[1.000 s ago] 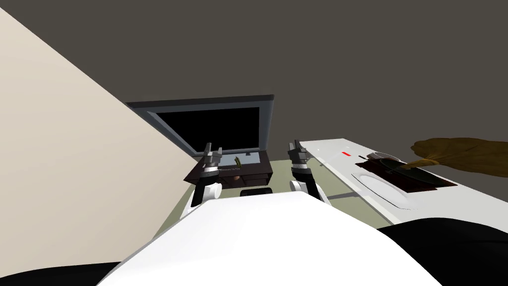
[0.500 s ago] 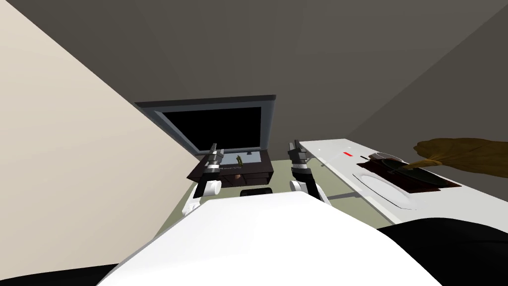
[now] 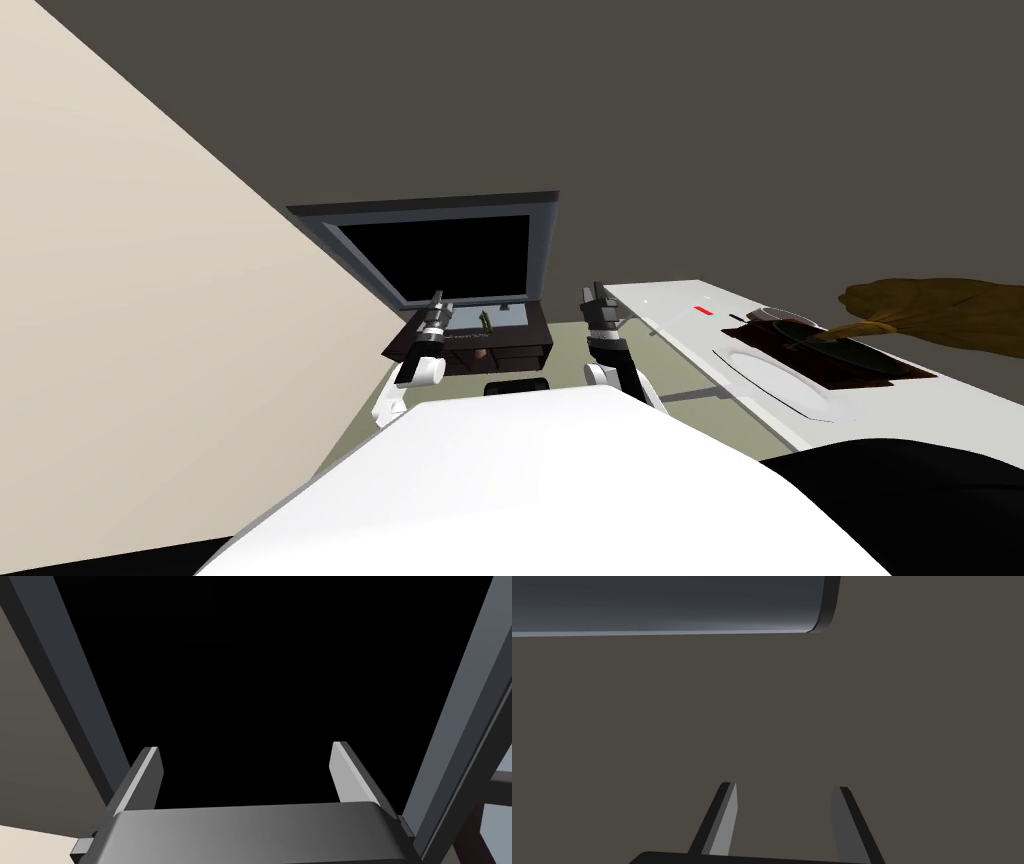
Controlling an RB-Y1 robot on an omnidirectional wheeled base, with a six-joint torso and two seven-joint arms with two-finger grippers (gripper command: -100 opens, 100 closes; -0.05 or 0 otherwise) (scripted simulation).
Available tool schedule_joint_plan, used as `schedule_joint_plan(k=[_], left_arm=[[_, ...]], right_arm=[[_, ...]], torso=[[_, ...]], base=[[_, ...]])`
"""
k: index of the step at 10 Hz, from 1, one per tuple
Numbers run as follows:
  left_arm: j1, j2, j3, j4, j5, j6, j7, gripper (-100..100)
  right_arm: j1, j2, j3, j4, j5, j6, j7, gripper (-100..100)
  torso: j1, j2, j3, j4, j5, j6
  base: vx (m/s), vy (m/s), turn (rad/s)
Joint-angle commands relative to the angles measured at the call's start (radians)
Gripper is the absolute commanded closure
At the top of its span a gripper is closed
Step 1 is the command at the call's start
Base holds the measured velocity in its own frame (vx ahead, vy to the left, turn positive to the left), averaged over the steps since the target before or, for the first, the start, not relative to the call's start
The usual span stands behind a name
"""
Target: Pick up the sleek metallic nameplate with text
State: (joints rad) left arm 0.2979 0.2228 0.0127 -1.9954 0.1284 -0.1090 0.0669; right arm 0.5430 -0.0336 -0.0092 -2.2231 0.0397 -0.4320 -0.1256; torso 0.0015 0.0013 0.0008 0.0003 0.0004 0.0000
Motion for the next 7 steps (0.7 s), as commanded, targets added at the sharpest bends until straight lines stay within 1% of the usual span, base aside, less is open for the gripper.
schedule_joint_plan(k=[1,2,3,4,5,6,7], left_arm=[[-0.009,0.008,0.005,0.012,0.002,0.041,-0.004,-100],[-0.037,0.019,0.014,0.048,0.005,0.075,-0.013,-100],[-0.037,0.019,0.014,0.048,0.005,0.094,-0.013,-100],[-0.067,0.03,0.023,0.086,0.008,0.133,-0.021,-100],[-0.067,0.03,0.023,0.086,0.008,0.149,-0.021,-100],[-0.097,0.039,0.031,0.124,0.011,0.186,-0.029,-100],[-0.097,0.039,0.031,0.126,0.011,0.204,-0.029,-100]], right_arm=[[0.0,0.0,0.0,0.0,0.0,0.0,0.0,0],[0.0,0.0,0.0,0.0,0.0,0.0,0.0,0],[0.0,0.0,0.0,0.0,0.0,0.0,0.0,0],[0.0,0.0,0.0,0.0,0.0,0.0,0.0,0],[0.0,0.0,0.0,0.0,0.0,0.0,0.0,0],[0.0,0.0,0.0,0.0,0.0,0.0,0.0,0],[0.0,0.0,0.0,0.0,0.0,0.0,0.0,0]], torso=[[0.0,0.0,0.0,0.0,0.0,0.0],[0.0,0.0,0.0,0.0,0.0,0.0],[0.0,0.0,0.0,0.0,0.0,0.0],[0.0,0.0,0.0,0.0,0.0,0.0],[0.0,0.0,0.0,0.0,0.0,0.0],[0.0,0.0,0.0,0.0,0.0,0.0],[0.0,0.0,0.0,0.0,0.0,0.0]], base=[[-0.025,0.021,0.014],[-0.031,0.026,0.022],[-0.023,0.02,0.01],[-0.026,0.023,0.018],[-0.017,0.021,0.008],[-0.017,0.02,0.023],[-0.018,0.016,0.004]])
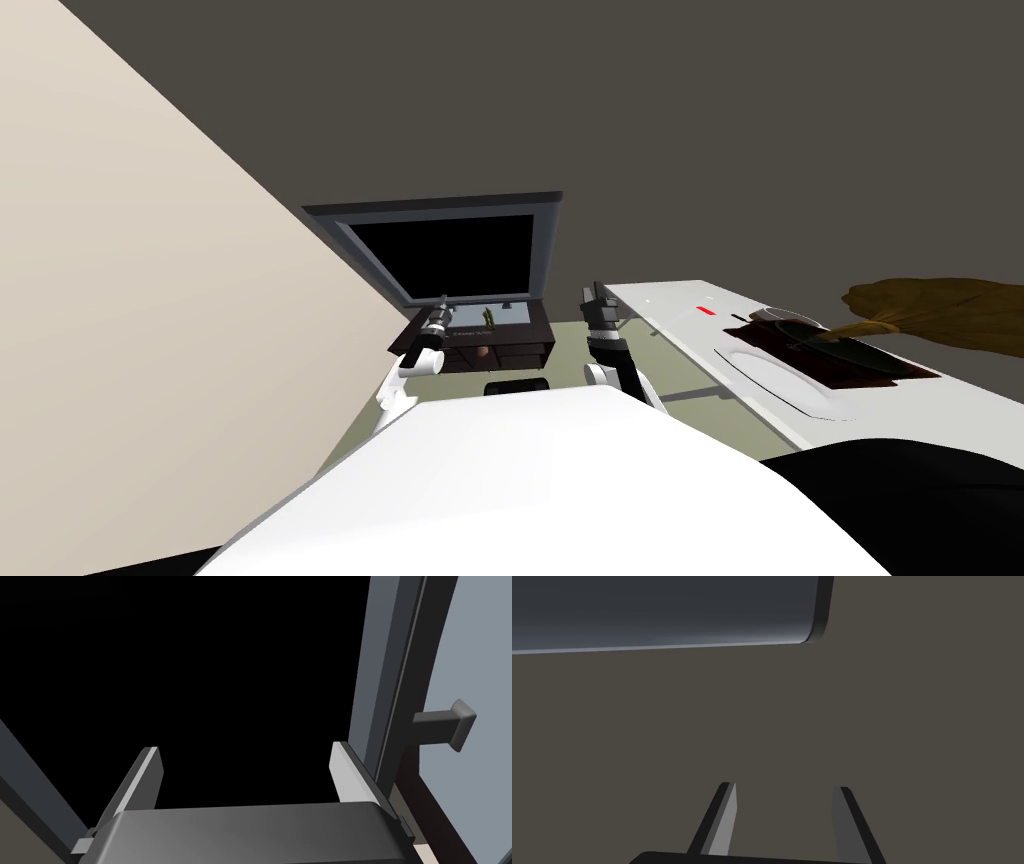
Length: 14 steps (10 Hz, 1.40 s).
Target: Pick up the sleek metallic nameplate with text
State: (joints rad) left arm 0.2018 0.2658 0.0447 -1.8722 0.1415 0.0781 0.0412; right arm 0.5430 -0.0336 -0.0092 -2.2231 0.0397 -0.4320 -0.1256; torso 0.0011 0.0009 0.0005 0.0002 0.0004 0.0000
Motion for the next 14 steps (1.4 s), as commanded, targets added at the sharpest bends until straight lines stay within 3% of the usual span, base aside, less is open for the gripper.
schedule_joint_plan(k=[1,4,5,6,9,11,14], left_arm=[[-0.033,0.005,0.008,0.045,0.001,0.05,-0.011,-100],[-0.065,0.012,0.015,0.089,0.004,0.122,-0.018,-100],[-0.098,0.018,0.022,0.135,0.006,0.15,-0.025,-100],[-0.098,0.018,0.022,0.135,0.006,0.183,-0.025,-100],[-0.166,0.025,0.034,0.226,0.012,0.265,-0.034,-100],[-0.166,0.025,0.034,0.232,0.012,0.293,-0.034,-100],[-0.234,0.027,0.042,0.325,0.017,0.389,-0.041,-100]], right_arm=[[0.0,0.0,0.0,0.0,0.0,0.0,0.0,0],[0.0,0.0,0.0,0.0,0.0,0.0,0.0,0],[0.0,0.0,0.0,0.0,0.0,0.0,0.0,0],[0.0,0.0,0.0,0.0,0.0,0.0,0.0,0],[0.0,0.0,0.0,0.0,0.0,0.0,0.0,0],[0.0,0.0,0.0,0.0,0.0,0.0,0.0,0],[0.0,0.0,0.0,0.0,0.0,0.0,0.0,0]], torso=[[0.0,0.0,0.0,0.0,0.0,0.0],[0.001,0.0,0.0,0.0,0.0,0.0],[0.0,0.0,0.0,0.0,0.0,0.0],[0.0,0.0,0.0,0.0,0.0,0.0],[0.0,-0.001,0.0,0.0,0.0,0.0],[0.0,-0.001,0.0,0.0,0.0,0.0],[0.0,-0.001,-0.001,0.0,0.0,0.0]], base=[[-0.021,0.029,0.009],[-0.015,0.026,0.004],[-0.017,0.025,0.001],[-0.012,0.021,-0.002],[-0.007,0.023,-0.006],[-0.003,0.017,-0.004],[0.0,0.021,-0.018]])
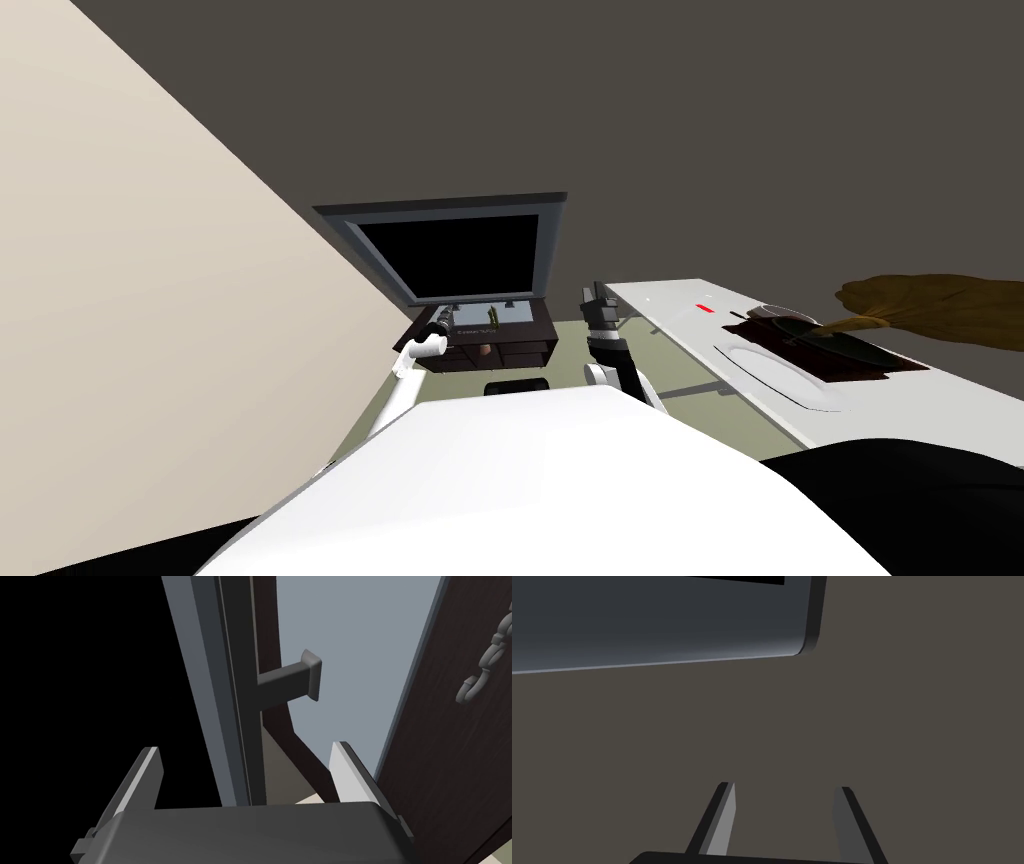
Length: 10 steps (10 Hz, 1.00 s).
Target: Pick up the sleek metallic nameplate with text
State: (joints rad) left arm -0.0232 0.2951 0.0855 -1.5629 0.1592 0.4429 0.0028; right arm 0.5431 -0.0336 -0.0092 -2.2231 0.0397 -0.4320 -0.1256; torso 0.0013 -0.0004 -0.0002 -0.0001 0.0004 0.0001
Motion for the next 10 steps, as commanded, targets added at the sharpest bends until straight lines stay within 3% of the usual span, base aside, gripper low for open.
schedule_joint_plan(k=[1,2,3,4,5,10], left_arm=[[-0.009,-0.003,0.001,0.025,0.0,0.034,-0.002,-100],[-0.044,-0.003,0.004,0.07,0.002,0.068,-0.004,-100],[-0.044,-0.003,0.004,0.077,0.002,0.085,-0.004,-100],[-0.078,-0.005,0.007,0.119,0.005,0.122,-0.005,-100],[-0.078,-0.005,0.007,0.13,0.005,0.134,-0.005,-100],[-0.177,-0.019,0.009,0.281,0.011,0.262,-0.002,-100]], right_arm=[[0.0,0.0,0.0,0.0,0.0,0.0,0.0,0],[0.0,0.0,0.0,0.0,0.0,0.0,0.0,0],[0.0,0.0,0.0,0.0,0.0,0.0,0.0,0],[0.0,0.0,0.0,0.0,0.0,0.0,0.0,0],[0.0,0.0,0.0,0.0,0.0,0.0,0.0,0],[0.0,0.0,0.0,0.0,0.0,0.0,0.0,0]], torso=[[0.0,0.0,0.0,0.0,0.0,0.0],[0.0,0.0,0.0,0.0,0.0,0.0],[0.0,0.0,0.0,0.0,0.0,0.0],[0.0,0.0,0.0,0.0,0.0,0.0],[0.0,-0.001,0.0,0.0,0.0,0.0],[0.0,-0.001,-0.001,0.0,0.0,0.0]], base=[[0.0,0.022,-0.015],[0.0,0.027,-0.024],[0.004,0.025,-0.02],[0.012,0.022,-0.029],[0.01,0.02,-0.021],[0.014,0.024,-0.035]])
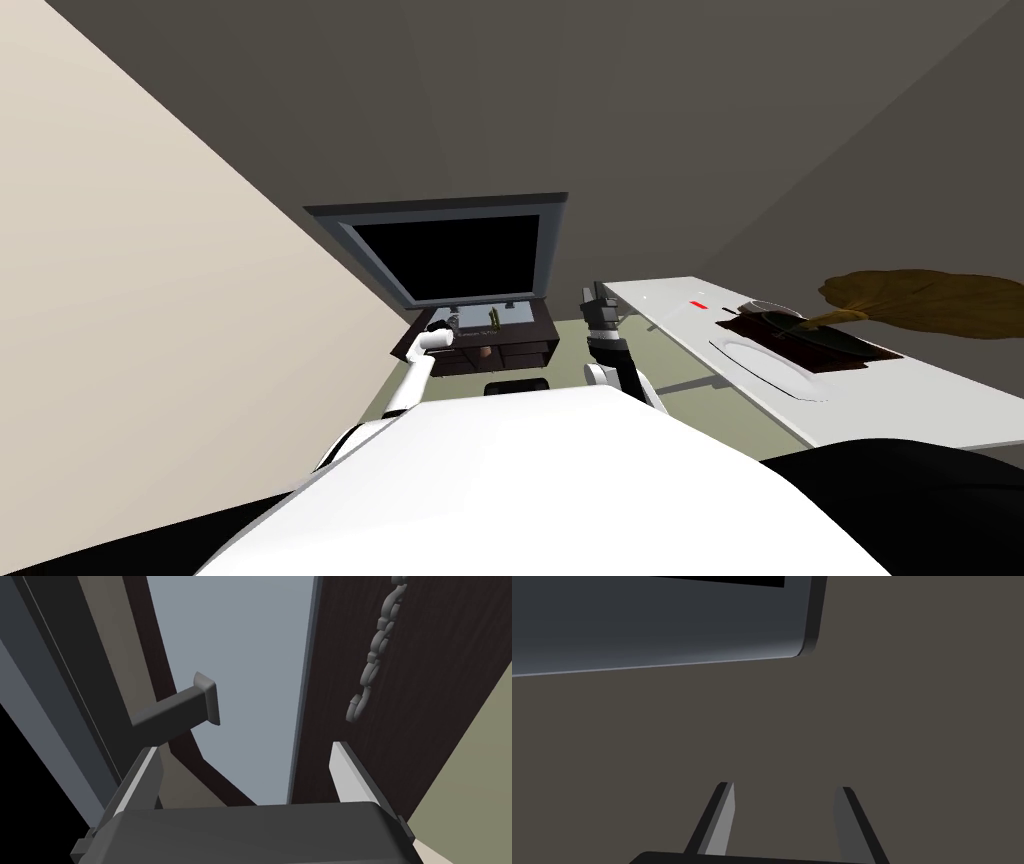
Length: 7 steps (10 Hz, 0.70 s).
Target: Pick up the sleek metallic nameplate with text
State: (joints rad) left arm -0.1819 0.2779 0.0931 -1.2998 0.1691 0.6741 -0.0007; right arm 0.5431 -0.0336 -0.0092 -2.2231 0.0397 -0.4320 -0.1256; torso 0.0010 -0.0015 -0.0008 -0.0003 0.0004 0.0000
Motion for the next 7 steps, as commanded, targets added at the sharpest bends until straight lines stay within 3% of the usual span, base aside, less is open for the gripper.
schedule_joint_plan(k=[1,4,7], left_arm=[[-0.018,-0.002,0.001,0.026,0.001,0.039,0.002,-100],[-0.08,-0.017,-0.001,0.11,0.004,0.119,0.008,-100],[-0.11,-0.026,-0.003,0.18,0.006,0.155,0.011,-100]], right_arm=[[0.0,0.0,0.0,0.0,0.0,0.0,0.0,0],[0.0,0.0,0.0,0.0,0.0,0.0,0.0,0],[0.0,0.0,0.0,0.0,0.0,0.0,0.0,0]], torso=[[0.0,0.0,0.0,0.0,0.0,0.0],[0.0,0.0,0.0,0.0,0.0,0.0],[0.0,0.0,0.0,0.0,0.0,0.0]], base=[[0.016,0.02,-0.028],[0.02,0.021,-0.044],[0.02,0.019,-0.038]])
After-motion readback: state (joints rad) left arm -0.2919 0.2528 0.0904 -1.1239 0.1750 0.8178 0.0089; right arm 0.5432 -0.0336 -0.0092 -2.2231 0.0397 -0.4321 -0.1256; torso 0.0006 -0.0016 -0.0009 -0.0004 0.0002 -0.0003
